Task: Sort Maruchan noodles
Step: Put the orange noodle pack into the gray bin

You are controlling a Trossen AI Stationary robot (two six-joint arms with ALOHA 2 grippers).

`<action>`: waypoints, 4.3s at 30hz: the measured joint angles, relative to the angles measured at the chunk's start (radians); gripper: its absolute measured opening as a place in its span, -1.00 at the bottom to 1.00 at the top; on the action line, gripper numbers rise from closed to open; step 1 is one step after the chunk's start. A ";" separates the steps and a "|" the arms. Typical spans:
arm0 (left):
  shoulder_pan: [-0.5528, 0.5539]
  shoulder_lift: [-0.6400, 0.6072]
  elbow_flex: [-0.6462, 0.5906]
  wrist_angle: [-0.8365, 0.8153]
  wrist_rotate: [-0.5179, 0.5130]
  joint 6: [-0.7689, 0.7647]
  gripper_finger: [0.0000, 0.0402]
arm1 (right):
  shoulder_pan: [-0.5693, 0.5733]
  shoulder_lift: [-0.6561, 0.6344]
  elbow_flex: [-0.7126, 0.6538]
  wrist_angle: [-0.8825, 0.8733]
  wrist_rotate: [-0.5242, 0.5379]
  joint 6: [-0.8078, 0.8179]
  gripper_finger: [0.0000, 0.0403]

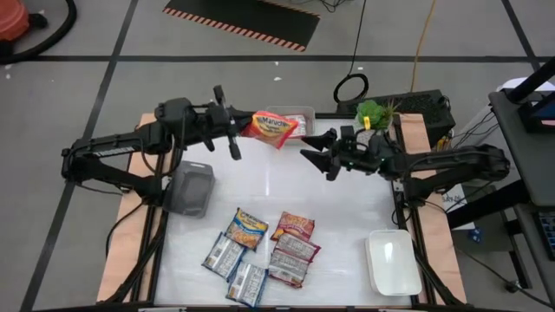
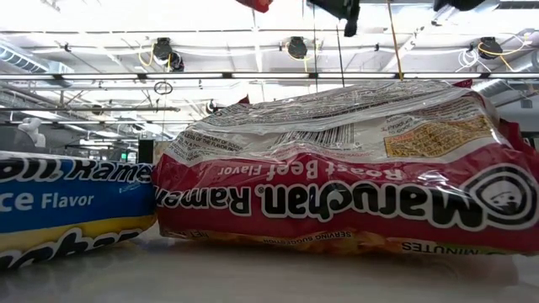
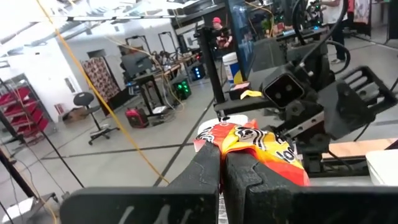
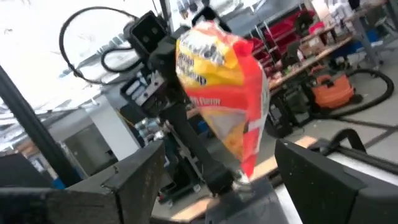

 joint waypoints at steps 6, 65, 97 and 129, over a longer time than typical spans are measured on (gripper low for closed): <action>0.004 0.000 0.000 0.001 0.002 -0.021 -1.00 | -0.025 0.033 0.001 0.014 -0.004 0.006 0.48; 0.102 0.031 0.000 -0.050 0.018 -0.070 -1.00 | -0.227 0.382 0.289 0.316 -0.503 0.134 0.13; 0.077 0.035 -0.002 0.065 0.157 -0.183 -1.00 | -0.236 0.382 0.321 0.132 -0.355 0.106 0.39; 0.039 0.008 -0.002 0.308 0.131 -0.309 -1.00 | -0.129 0.377 0.314 0.292 -0.419 0.159 0.26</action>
